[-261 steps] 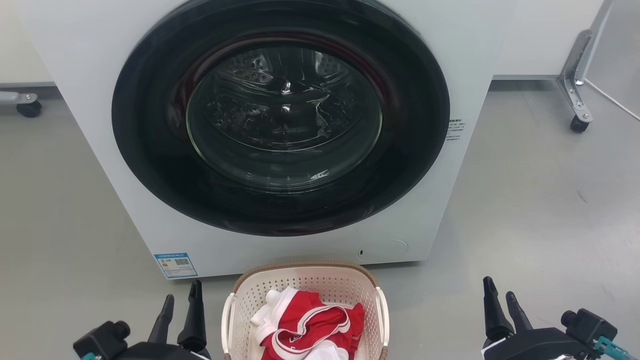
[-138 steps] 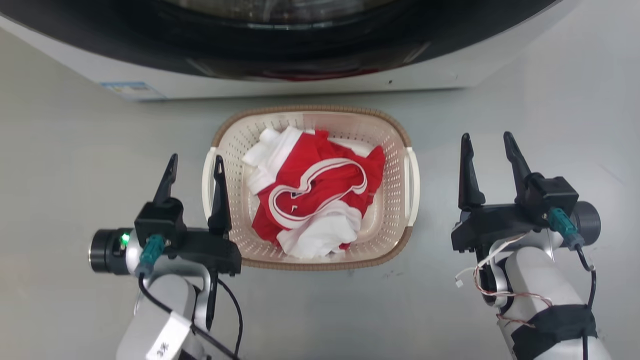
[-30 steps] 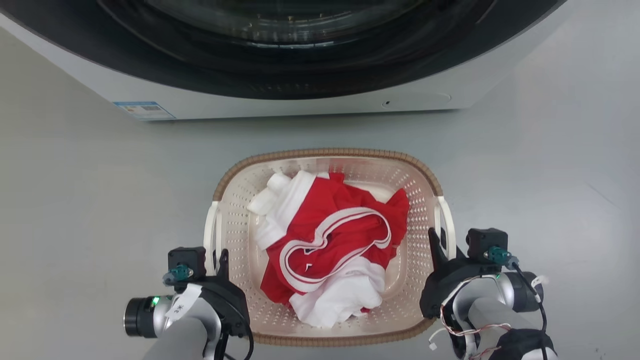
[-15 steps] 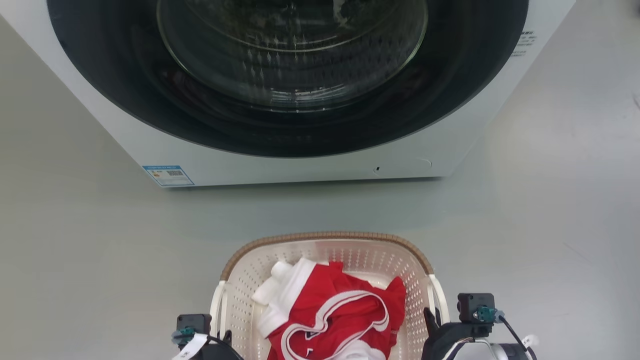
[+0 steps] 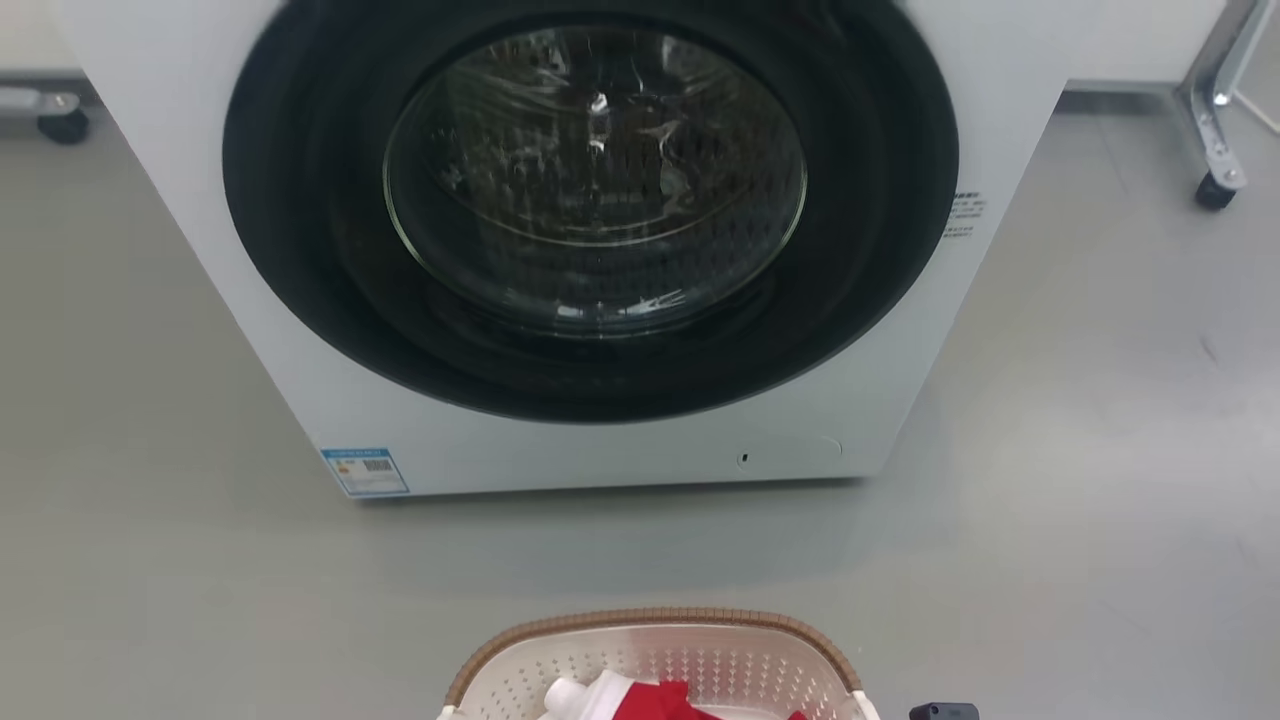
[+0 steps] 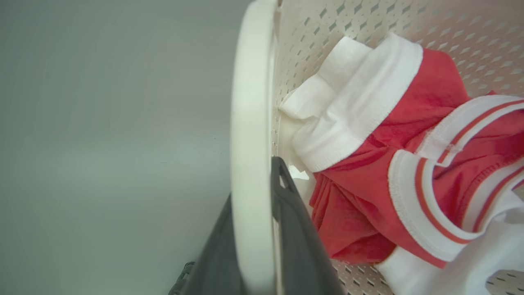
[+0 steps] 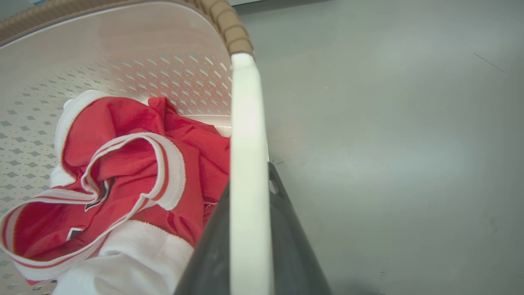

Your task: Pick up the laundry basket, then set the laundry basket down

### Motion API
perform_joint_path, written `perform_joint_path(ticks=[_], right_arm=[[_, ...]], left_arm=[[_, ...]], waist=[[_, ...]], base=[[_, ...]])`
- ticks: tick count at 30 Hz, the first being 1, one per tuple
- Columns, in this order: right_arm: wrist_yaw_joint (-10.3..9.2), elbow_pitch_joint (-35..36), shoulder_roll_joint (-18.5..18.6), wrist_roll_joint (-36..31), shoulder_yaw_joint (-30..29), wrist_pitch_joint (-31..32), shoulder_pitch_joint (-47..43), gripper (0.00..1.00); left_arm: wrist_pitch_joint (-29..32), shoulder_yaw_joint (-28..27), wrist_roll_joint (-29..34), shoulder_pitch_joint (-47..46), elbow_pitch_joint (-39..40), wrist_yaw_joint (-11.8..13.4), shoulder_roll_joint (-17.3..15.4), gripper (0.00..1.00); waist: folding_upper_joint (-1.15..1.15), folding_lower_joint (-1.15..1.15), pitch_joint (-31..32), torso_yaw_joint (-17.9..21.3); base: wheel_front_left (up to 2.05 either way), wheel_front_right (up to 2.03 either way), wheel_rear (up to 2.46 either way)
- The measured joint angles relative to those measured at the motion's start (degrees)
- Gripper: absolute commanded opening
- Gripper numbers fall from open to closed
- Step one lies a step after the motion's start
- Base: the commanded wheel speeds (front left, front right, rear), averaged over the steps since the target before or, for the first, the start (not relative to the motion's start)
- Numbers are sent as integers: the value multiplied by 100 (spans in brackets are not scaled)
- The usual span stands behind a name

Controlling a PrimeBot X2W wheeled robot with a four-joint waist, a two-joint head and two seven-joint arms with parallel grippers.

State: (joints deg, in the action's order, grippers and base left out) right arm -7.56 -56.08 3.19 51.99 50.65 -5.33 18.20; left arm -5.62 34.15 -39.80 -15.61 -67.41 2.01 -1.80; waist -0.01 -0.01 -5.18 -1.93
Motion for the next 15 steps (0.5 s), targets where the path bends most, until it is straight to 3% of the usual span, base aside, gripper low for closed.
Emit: perform_joint_path(ticks=[15], right_arm=[[-5, 4, 5, 378, 223, 131, -67, 0]], left_arm=[[157, 135, -200, 93, 14, 9, -33, 0]], waist=[[1, 0, 575, 9]], base=[[0, 0, 0]])
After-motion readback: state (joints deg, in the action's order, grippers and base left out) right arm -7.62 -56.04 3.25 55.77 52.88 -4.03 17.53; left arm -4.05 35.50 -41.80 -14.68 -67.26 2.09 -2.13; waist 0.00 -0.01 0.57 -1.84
